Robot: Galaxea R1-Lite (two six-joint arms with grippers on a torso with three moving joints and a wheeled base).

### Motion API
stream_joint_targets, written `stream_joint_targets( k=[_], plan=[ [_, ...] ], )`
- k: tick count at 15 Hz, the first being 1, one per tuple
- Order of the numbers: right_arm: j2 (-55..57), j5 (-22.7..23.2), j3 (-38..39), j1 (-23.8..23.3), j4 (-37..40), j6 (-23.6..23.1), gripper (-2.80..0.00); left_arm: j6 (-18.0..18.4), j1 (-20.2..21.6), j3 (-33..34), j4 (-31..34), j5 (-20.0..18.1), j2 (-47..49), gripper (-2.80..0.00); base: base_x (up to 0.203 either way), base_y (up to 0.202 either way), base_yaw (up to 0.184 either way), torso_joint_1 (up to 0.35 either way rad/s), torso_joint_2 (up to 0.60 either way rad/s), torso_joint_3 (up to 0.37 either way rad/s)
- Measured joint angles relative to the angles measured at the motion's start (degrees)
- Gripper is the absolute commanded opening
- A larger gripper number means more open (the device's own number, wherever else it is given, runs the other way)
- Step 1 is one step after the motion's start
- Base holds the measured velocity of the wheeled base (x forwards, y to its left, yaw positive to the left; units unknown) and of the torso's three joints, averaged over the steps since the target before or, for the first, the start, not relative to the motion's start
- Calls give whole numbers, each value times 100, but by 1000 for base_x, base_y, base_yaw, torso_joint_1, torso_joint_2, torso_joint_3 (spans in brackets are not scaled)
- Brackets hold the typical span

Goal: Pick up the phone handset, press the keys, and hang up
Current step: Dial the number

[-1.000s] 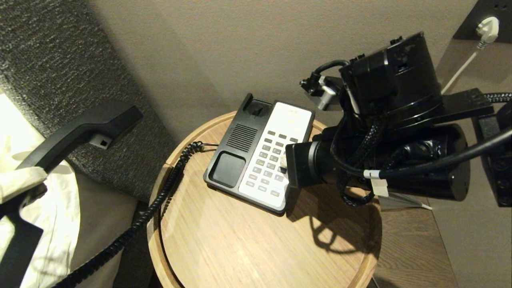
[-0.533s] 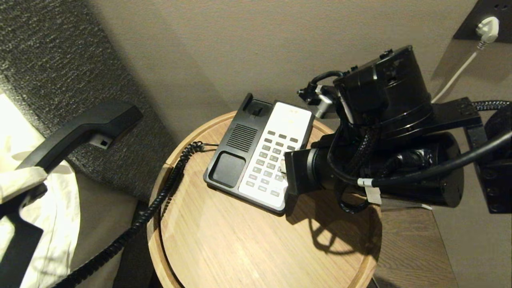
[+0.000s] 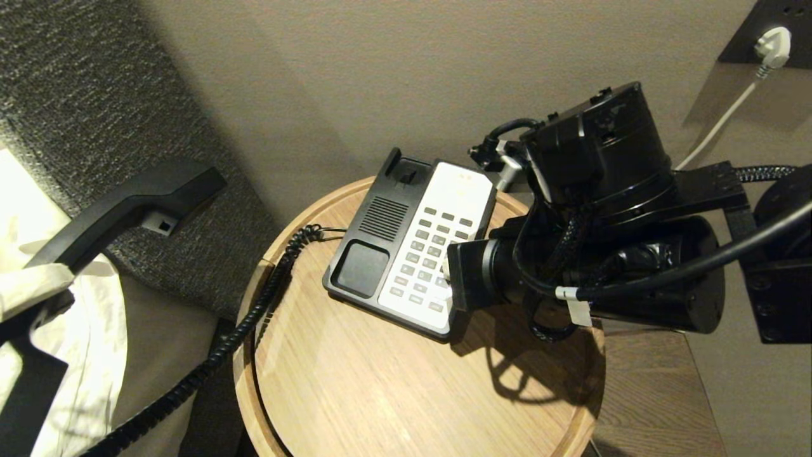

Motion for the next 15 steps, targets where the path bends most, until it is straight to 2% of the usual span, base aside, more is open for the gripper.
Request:
stream_joint_targets(
  k=[15],
  plan=[
    [-96, 16, 2, 63, 65, -13, -280, -5, 2, -52, -14, 0, -9, -280, 0, 0, 0, 0, 0, 0]
  ],
)
